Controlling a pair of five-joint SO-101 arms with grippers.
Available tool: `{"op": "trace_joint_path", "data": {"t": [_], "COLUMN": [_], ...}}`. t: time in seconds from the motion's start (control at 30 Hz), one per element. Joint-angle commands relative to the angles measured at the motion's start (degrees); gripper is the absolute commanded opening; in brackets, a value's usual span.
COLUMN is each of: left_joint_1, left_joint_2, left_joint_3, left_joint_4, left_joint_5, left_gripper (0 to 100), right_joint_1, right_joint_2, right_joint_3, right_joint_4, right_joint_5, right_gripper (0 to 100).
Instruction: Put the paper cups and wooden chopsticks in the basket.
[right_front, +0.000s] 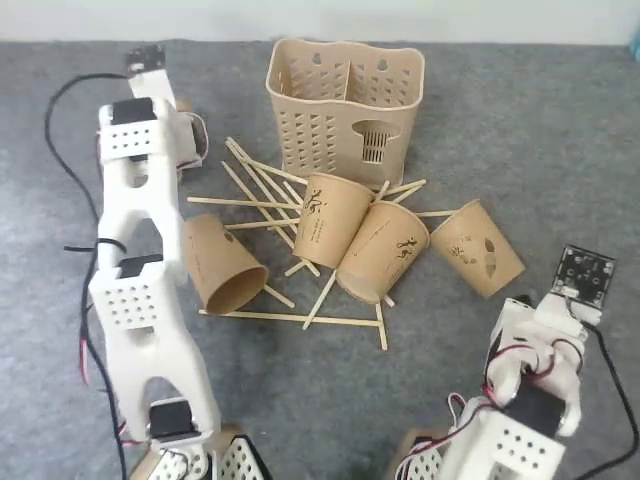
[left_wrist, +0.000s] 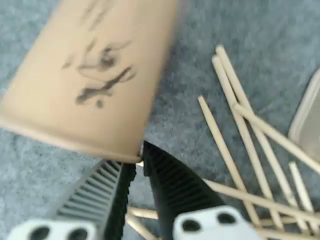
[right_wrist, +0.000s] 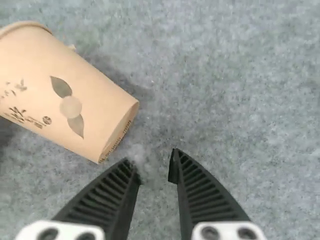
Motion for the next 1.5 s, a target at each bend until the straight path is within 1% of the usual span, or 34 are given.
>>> {"op": "trace_joint_path", "data": {"t": [0.0,0.17,0.37,0.43,0.53,0.63,0.73,0.87,0.97,1.07,1.3,1.37,1.47], "left_joint_1": [-0.09,-0.09,0.18,0.62,3.6,7.82,10.81,13.27,15.56,20.22,33.14,35.52,36.75], "left_joint_2": [-1.58,-5.54,-17.93,-23.47,-31.21,-36.75,-40.18,-41.49,-42.11,-43.96,-47.3,-47.21,-47.12], "left_joint_3": [-2.77,-3.82,-3.82,-3.82,-3.82,-3.82,-3.56,-3.91,-7.6,-10.07,-4.62,-2.42,0.31], "left_joint_4": [-1.23,3.43,9.93,12.4,16.7,20.31,20.48,20.48,20.48,20.48,20.48,20.48,19.16], "left_joint_5": [2.81,2.9,1.93,-1.67,-6.68,-8.44,-8.35,-8.62,-8.7,-10.2,-13.63,-13.98,-13.98], "left_gripper": [1,1,1,1,1,1,1,1,1,1,1,1,1], "right_joint_1": [0.57,0.57,0.48,-0.57,-1.71,-1.8,-1.8,-1.8,-1.89,-1.89,-1.89,-1.89,-1.89], "right_joint_2": [-4.79,-8.84,-8.84,-8.84,-8.75,-8.75,-8.75,-8.75,-8.75,-8.75,-8.75,-8.75,-8.75], "right_joint_3": [-0.09,0.79,1.05,1.14,1.23,1.23,1.23,1.32,1.85,1.93,2.02,2.02,2.02], "right_joint_4": [2.42,4.35,4.0,4.09,4.18,4.18,4.18,4.26,4.0,3.82,3.74,3.74,3.82], "right_joint_5": [1.32,1.41,1.41,1.41,1.49,1.49,1.49,2.55,2.9,2.9,2.9,2.9,2.9], "right_gripper": [9.1,9.1,9.1,9.1,9.1,9.1,9.0,8.7,8.7,8.7,8.7,8.7,8.7]}}
